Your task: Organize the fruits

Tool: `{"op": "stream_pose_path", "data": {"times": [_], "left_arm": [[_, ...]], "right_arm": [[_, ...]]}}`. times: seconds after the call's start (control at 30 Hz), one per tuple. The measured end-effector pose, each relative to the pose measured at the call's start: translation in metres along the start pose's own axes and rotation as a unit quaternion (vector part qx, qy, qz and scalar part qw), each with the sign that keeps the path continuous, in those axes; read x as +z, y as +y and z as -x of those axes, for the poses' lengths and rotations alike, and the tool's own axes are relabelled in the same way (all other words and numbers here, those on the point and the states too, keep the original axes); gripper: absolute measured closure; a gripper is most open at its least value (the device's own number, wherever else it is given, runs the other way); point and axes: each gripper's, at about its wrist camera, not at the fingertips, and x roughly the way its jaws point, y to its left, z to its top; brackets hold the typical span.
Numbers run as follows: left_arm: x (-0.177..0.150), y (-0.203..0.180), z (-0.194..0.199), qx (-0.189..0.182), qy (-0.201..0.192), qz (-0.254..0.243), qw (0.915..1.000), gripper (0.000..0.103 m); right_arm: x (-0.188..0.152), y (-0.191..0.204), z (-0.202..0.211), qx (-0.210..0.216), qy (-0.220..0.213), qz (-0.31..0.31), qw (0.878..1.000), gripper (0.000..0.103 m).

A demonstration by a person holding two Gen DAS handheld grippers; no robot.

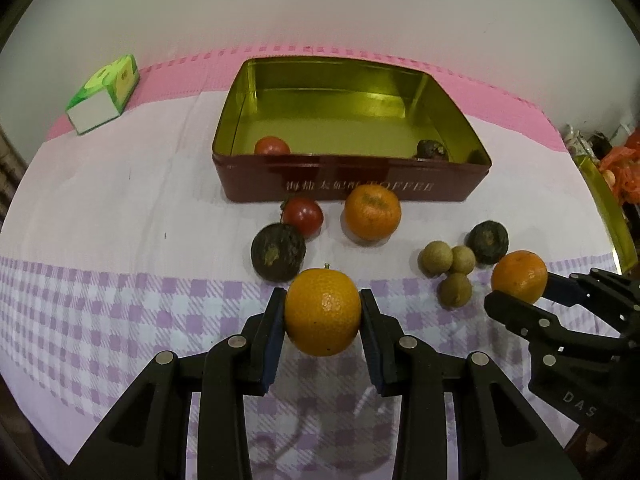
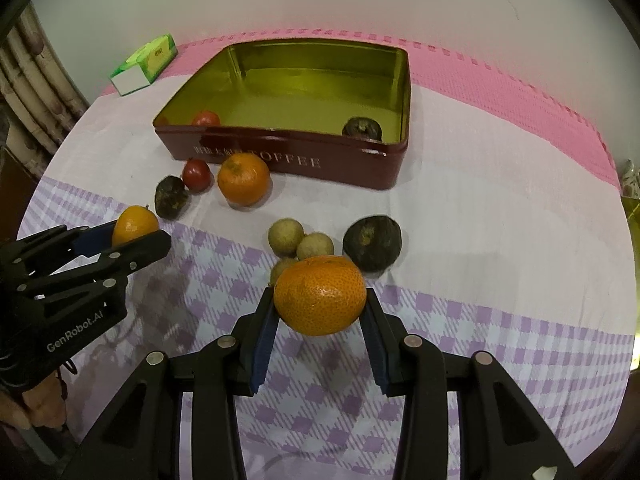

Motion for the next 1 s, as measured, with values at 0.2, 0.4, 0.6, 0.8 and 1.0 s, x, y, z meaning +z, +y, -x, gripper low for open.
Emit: {"op": "stream_pose_path", "data": {"times": [0.2, 0.4, 0.6, 0.8, 1.0], "left_arm": [[0.016, 0.002, 0.006, -0.004, -0.014, 0.003, 0.9999, 0.067], [0.043, 0.008, 0.011, 0.000, -0.032, 0.004, 0.9995, 0.067], [0.065, 0.019, 0.009, 0.008, -0.042, 0.008, 0.9990, 0.067], [0.082, 0.024, -0.005, 0.008, -0.034, 0.014, 0.9993, 0.067], [0.102, 0.026, -0.023, 0.017, -0.031, 0.007, 0.9994, 0.067]], "right_arm": [[0.012, -0.001, 0.003, 0.003, -0.009, 0.003, 1.000, 0.065], [0.037, -0.006, 0.007, 0.002, -0.027, 0.003, 1.000, 0.065], [0.060, -0.012, 0.006, 0.002, -0.039, -0.001, 0.999, 0.065], [0.082, -0.012, -0.005, 0.010, -0.047, -0.002, 0.999, 0.065], [0.104, -0.011, -0.023, 0.003, -0.043, 0.005, 0.999, 0.065]]}}
